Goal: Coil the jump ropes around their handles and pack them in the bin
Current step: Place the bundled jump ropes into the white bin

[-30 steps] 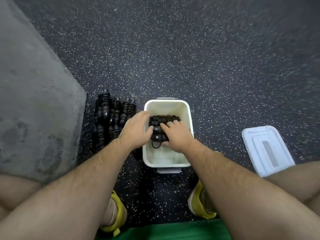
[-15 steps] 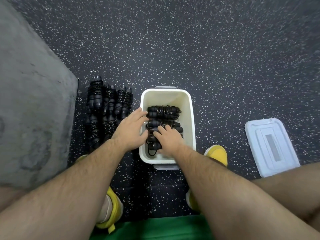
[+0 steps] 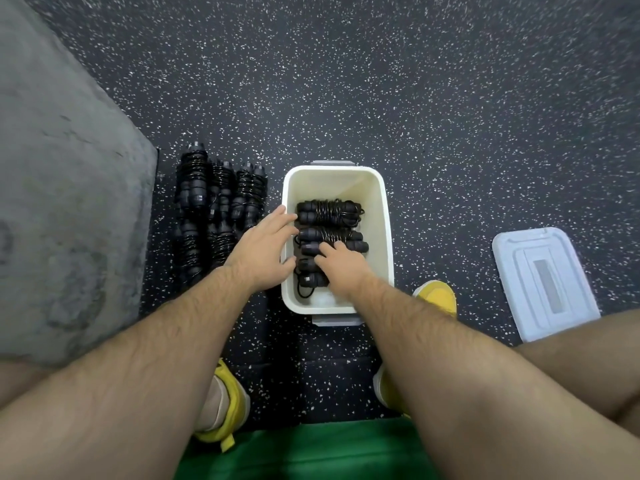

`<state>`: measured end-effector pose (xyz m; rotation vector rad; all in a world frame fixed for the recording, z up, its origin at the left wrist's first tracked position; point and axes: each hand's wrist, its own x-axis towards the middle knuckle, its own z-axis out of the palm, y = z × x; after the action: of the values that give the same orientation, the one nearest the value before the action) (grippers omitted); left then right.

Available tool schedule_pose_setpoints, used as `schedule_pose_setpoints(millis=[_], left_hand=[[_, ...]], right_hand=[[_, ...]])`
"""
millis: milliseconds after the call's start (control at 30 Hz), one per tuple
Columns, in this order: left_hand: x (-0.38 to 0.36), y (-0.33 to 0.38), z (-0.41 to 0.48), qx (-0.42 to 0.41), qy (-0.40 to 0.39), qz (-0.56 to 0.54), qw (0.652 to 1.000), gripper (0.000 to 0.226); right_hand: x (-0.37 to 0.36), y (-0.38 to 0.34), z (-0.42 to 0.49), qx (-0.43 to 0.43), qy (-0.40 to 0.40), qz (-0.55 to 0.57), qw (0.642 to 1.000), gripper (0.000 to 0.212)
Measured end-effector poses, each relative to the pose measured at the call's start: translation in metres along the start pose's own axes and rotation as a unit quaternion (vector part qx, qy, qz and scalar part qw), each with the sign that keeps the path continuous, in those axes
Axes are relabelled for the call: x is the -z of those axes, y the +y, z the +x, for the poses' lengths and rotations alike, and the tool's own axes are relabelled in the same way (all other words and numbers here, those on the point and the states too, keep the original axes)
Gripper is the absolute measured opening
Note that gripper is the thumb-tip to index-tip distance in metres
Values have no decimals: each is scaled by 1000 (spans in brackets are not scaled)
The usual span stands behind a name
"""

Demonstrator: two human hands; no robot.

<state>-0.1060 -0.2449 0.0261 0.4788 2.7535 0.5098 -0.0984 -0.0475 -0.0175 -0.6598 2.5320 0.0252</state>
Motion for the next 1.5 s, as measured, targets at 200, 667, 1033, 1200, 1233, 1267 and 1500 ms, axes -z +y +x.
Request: schedule_pose_setpoints(millis=[200, 667, 1033, 1200, 1233, 1267, 1500], left_hand=[[6, 1, -5, -12, 67, 0, 998, 53], [-8, -64, -35, 391, 36, 75, 917, 50], [-29, -100, -18, 594, -3, -134, 793, 81], [-16, -106, -26, 693, 13, -217, 688, 90], [-12, -104, -27, 696, 18, -223, 682, 89], [-9, -101, -28, 689, 26, -218, 690, 88], [26, -66, -48, 358, 119, 43, 925, 93]], right_hand=[[20, 0, -2, -5, 53, -28, 998, 47], [87, -121, 61, 152, 157, -66, 974, 41], [76, -149, 96, 155, 63, -88, 982, 50], [81, -146, 93, 150, 87, -78, 982, 56], [83, -144, 91, 150, 91, -78, 982, 58], [86, -142, 88, 150, 97, -76, 981, 60], [107, -111, 56, 131, 204, -36, 969, 72]])
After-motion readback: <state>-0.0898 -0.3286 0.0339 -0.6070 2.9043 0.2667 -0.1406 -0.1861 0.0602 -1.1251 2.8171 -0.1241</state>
